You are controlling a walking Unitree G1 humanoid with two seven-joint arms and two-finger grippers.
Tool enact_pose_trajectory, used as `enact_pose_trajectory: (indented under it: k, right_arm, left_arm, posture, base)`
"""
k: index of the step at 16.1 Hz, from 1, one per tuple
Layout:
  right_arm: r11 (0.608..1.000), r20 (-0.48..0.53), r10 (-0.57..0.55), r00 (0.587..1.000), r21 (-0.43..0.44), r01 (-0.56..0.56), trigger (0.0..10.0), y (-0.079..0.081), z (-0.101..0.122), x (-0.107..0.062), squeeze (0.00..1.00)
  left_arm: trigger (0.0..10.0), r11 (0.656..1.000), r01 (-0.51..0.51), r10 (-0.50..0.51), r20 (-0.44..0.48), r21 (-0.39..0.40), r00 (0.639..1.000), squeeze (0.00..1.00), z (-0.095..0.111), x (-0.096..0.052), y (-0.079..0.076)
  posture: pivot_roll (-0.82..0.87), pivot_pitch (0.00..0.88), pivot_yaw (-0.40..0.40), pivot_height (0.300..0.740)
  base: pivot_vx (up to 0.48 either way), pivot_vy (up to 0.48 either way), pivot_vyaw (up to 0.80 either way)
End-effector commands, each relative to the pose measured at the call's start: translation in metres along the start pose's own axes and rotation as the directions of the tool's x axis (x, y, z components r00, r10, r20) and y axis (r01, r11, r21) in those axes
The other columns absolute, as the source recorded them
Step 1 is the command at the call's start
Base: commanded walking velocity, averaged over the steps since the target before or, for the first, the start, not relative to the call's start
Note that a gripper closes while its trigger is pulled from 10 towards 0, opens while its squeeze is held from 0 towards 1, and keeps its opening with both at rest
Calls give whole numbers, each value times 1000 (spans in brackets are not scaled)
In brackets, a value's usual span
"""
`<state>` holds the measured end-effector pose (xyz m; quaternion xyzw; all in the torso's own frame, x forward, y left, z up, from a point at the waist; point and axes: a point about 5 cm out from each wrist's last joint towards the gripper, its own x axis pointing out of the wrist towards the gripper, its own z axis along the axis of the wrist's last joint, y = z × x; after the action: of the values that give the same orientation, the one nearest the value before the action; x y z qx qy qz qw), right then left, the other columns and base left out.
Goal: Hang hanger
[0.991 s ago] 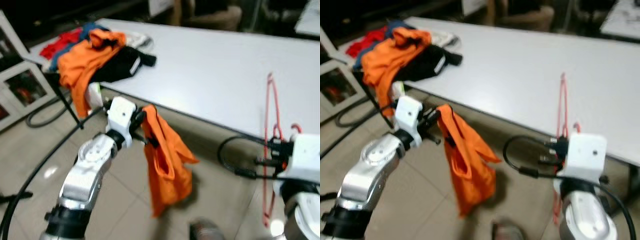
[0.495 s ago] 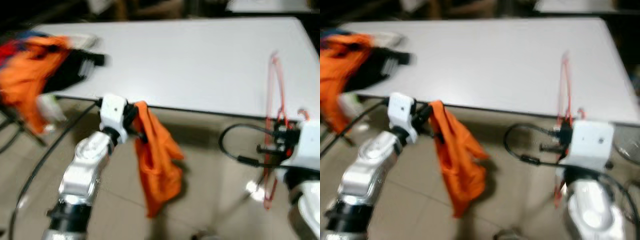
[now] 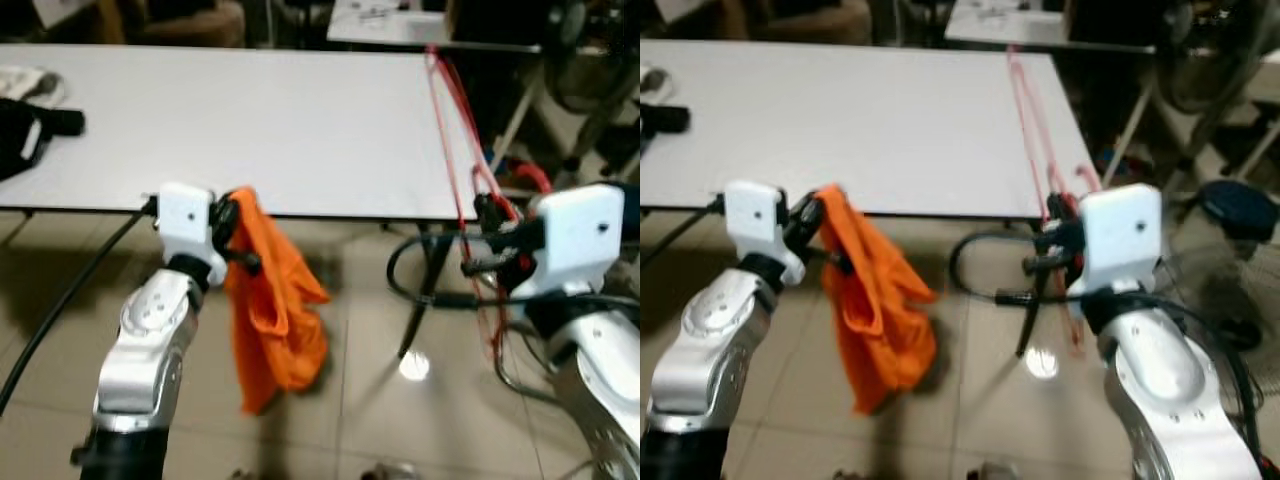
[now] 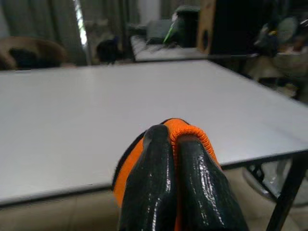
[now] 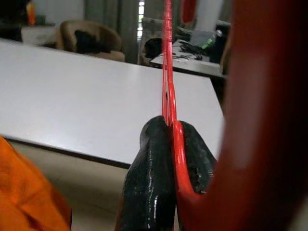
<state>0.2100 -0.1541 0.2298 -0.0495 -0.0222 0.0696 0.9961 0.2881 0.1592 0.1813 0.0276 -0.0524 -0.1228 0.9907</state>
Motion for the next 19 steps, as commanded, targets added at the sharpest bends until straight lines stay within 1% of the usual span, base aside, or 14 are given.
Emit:
enact_pose_trajectory:
  k: [1,2,4,6,9,10,11,13,14,15,16,17,18,19]
  right_arm:
    - [1000,-1,13,1000,18,-13,10000,1,-1,1,0]
    - [1000,-14,11,1000,18,-11,10000,1,-4,-2,0]
    - [1000,-20,-18,1000,23,19,10000,-1,-6,-7,0]
    - [999,-19,-47,999,26,47,10000,-3,-6,-8,0]
    - [997,-2,-65,998,33,65,10000,-4,-5,-8,0]
    - [998,7,-58,998,35,58,10000,-3,-4,-7,0]
    - [999,11,-46,999,29,45,10000,-1,-3,-5,0]
    - [999,12,-33,999,21,33,10000,0,-3,-3,0]
    - [1000,18,-20,1000,15,19,10000,2,-3,-2,0]
    - [1000,18,-20,1000,15,19,10000,2,-3,-2,0]
    - [1000,26,-10,1000,5,10,10000,4,-1,-1,0]
    - [1000,29,-8,1000,1,8,10000,5,0,-1,0]
    - [1000,34,-10,999,-5,10,10000,4,1,-2,0]
    - [1000,36,-13,999,-6,13,10000,4,1,-2,0]
  left_arm:
    - [10000,999,22,-26,123,36,992,0,33,3,1]
    - [10000,996,66,-74,175,54,982,0,53,13,2]
    - [10000,992,103,-117,232,70,966,0,77,29,3]
    - [10000,992,114,-123,259,51,958,0,87,39,2]
    - [10000,991,117,-133,336,67,933,0,112,64,-2]
    - [10000,994,83,-103,436,64,894,0,150,85,8]
    - [10000,998,34,-57,507,54,860,0,184,97,19]
    - [10000,997,-16,-26,549,71,835,0,209,104,28]
    - [10000,990,-87,-2,610,116,793,0,243,107,35]
    - [10000,990,-87,-2,610,116,793,0,243,107,35]
    - [10000,979,-157,27,686,127,727,0,285,103,41]
    - [10000,973,-191,40,713,133,700,0,298,100,44]
    - [10000,952,-268,68,747,150,661,0,314,94,50]
    - [10000,932,-323,91,760,162,643,0,320,91,55]
  posture:
    - [-268,45,3,740]
    - [-270,47,29,740]
    - [-277,47,64,740]
    - [-279,41,84,740]
    - [-279,33,90,740]
    - [-270,22,81,740]
    - [-268,17,79,740]
    - [-268,8,74,740]
    - [-269,7,73,740]
    - [-269,7,73,740]
    - [-280,0,72,740]
    - [-286,0,75,740]
    - [-292,0,77,740]
    - [-295,0,80,740]
  base:
    - [266,0,0]
    - [360,0,0]
    - [362,0,0]
    - [362,0,0]
    - [365,0,0]
    - [364,0,0]
    - [364,0,0]
    - [362,0,0]
    - [364,0,0]
    - [364,0,0]
    - [364,0,0]
    - [352,0,0]
    - [352,0,0]
    - [352,0,0]
